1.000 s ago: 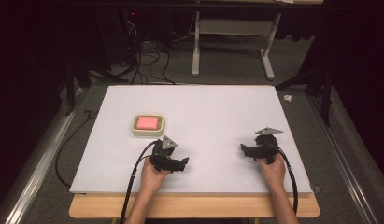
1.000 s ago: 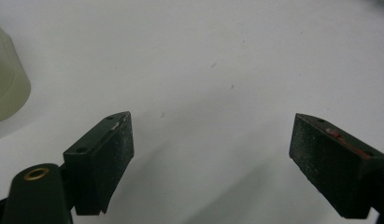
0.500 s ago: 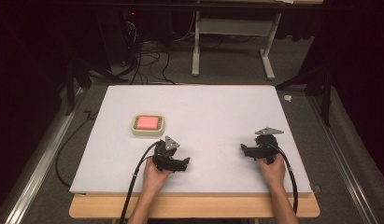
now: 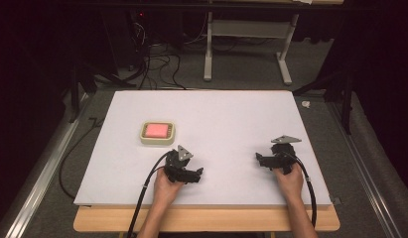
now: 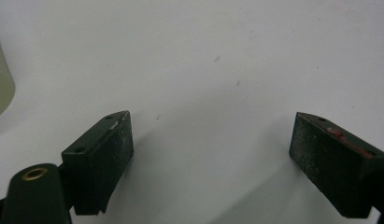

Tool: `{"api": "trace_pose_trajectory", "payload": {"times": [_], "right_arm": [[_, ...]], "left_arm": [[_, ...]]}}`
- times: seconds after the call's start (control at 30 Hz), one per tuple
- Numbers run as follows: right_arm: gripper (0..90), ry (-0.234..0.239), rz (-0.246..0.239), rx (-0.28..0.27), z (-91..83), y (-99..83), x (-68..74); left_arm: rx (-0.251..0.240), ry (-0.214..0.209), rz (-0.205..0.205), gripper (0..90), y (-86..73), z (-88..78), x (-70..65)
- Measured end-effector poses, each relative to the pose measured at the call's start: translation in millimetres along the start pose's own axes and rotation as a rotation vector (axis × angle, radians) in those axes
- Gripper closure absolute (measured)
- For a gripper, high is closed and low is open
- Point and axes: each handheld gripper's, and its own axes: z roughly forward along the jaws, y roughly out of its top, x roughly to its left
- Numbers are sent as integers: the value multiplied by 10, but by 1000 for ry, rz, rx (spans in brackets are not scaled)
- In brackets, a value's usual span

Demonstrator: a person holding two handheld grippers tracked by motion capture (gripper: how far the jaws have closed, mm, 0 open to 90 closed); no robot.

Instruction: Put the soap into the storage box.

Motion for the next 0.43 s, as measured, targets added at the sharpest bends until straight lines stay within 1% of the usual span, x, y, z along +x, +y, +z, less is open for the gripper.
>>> {"api": "trace_pose_trajectory", "payload": {"times": [0.43], "right_arm": [[151, 0, 0, 0, 0, 0, 0]], "left_arm": [[-6, 0, -1, 139, -9, 1, 2]]}}
